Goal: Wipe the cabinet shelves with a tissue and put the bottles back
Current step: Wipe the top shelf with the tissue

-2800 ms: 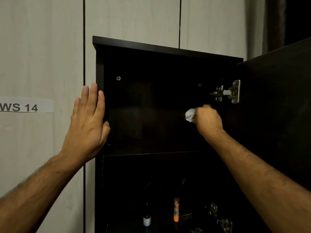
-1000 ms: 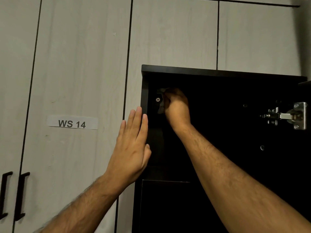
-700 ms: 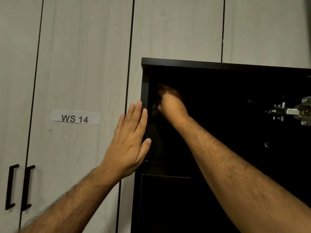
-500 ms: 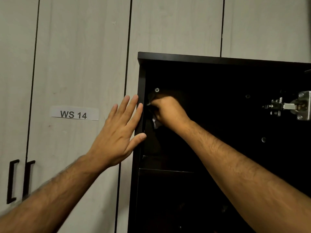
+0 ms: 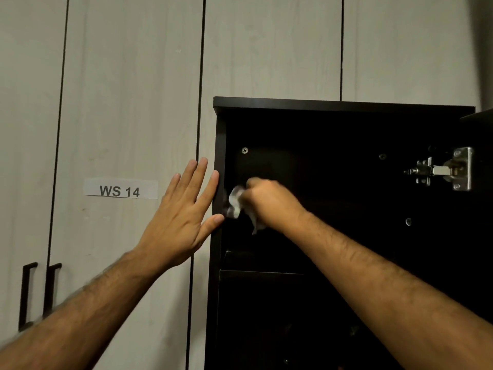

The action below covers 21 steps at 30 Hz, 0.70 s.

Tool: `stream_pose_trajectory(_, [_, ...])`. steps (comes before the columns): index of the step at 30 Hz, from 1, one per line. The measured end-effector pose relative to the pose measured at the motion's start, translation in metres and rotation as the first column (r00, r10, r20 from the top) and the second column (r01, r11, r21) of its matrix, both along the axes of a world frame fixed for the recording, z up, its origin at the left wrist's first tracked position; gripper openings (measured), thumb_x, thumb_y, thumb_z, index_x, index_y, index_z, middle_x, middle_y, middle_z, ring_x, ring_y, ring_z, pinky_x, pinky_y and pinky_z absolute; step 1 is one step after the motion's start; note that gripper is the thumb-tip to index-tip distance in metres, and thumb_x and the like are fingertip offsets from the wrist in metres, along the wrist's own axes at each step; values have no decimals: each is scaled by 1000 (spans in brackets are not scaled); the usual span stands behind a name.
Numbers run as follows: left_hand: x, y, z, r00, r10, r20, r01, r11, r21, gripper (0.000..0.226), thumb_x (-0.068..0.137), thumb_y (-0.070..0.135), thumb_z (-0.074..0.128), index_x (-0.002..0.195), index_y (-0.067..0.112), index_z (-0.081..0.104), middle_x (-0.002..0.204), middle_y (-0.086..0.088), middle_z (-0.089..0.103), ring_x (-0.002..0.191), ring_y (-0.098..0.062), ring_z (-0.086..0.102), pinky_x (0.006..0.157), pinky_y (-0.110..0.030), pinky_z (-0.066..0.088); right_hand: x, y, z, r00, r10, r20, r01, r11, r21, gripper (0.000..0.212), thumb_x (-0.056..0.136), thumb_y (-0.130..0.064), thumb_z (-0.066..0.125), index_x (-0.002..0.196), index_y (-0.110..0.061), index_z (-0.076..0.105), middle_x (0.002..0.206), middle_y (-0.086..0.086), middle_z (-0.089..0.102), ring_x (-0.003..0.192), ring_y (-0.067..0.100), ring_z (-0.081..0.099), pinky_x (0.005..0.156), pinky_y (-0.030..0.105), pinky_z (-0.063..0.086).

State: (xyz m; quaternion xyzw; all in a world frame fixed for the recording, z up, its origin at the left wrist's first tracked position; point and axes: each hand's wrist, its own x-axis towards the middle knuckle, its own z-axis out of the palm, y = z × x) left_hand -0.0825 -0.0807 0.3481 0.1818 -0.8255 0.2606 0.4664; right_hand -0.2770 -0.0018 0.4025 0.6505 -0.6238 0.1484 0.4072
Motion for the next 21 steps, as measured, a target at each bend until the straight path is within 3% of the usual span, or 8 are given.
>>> stream_pose_trajectory(2, [0,1,-1,1000,-1,4,1,1000,13,73,97,62,7,154,18,-3,163,-9,-13,150,-23,-12,122,-48,5,-15,9,28,997,22,68,-5,971,-237,19,80,-19,68,98,-19,72,93,6,62,87,30,66,63,31,47])
stream_pose_trajectory(6, [-1,1,-1,1000,-9,6,9,999,32,72,96,63,4,153,20,-7,162,-8,-16,150,-22,-15,123,-47,2,-32,12,46,948,136,289,5,898,-439,16,83,-25,62,97,-29,69,94,-10,64,82,10,63,68,31,56])
stream_pose_trajectory(8, [0,1,-2,1000,-11,3,11,1000,29,71,97,61,7,153,20,-7,162,-8,-16,150,-21,-16,123,-45,1,-22,5,24,982,52,182,24,920,-392,23,85,-15,58,105,-18,69,101,3,65,90,24,64,74,32,52])
stream_pose_trajectory(10, [0,0,-3,1000,-24,1,24,999,26,71,97,59,11,154,19,-4,163,-9,-14,150,-22,-15,123,-45,1,-13,4,-5,995,92,26,-82,960,-267,22,84,-18,62,103,-9,70,105,13,61,91,32,62,76,35,51])
stream_pose_trajectory(13, [0,0,-2,999,-36,1,36,999,27,71,97,59,11,154,19,-3,163,-9,-12,150,-22,-13,123,-46,3,-2,6,-42,972,171,-163,-146,977,155,22,90,-24,64,108,-13,70,106,8,55,92,23,57,68,31,48])
stream_pose_trajectory(16, [0,1,-2,999,-31,5,31,999,33,71,97,58,12,154,18,-2,163,-9,-12,150,-22,-13,123,-48,4,-8,1,-34,967,124,-221,-61,960,272,22,90,-15,64,111,-15,68,110,6,56,98,25,57,70,29,41])
stream_pose_trajectory(19, [0,2,-3,1000,-27,4,27,998,49,71,96,59,10,153,20,-5,162,-8,-15,150,-21,-15,123,-47,3,-22,4,5,994,90,-54,-91,995,-26,11,88,-14,61,96,-19,67,104,9,63,96,28,61,76,29,45])
stream_pose_trajectory(21, [0,3,-3,1000,-28,3,27,997,67,71,94,62,5,152,22,-9,161,-7,-18,149,-20,-17,123,-46,1,-34,8,29,995,81,63,-58,953,-298,25,89,-6,53,103,-20,68,107,11,62,97,29,58,77,27,40])
